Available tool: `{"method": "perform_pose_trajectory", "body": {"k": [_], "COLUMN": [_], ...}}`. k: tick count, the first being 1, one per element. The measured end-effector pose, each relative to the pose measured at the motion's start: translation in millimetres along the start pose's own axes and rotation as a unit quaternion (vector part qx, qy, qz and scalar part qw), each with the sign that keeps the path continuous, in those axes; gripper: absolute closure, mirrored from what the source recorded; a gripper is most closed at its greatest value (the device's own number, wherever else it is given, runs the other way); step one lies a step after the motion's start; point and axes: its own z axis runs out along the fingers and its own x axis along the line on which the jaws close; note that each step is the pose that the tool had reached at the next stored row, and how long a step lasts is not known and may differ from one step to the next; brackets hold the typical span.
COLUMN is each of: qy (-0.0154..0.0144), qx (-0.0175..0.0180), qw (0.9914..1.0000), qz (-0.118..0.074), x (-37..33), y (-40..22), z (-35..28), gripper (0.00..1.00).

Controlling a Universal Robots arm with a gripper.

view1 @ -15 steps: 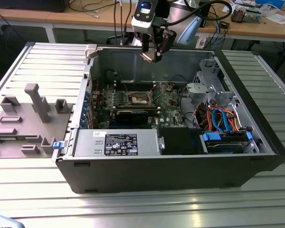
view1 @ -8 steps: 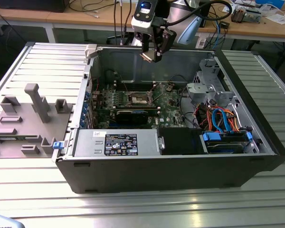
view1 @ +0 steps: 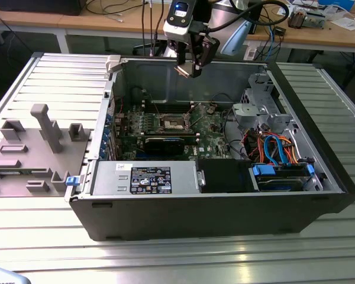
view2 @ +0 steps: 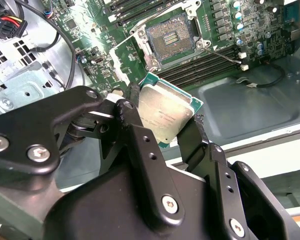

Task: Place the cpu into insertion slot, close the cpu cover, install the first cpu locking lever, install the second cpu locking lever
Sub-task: 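Place the cpu into insertion slot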

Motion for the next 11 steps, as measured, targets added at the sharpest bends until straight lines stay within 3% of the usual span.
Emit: {"method": "perform_pose_trajectory", "body": {"k": [11], "qy": [-0.0003], "qx": [-0.0001], "qw": [0.99999], "qz": [0.003], "x": [0.0], "y": [0.0], "z": [0.0], "gripper": [0.45]}}
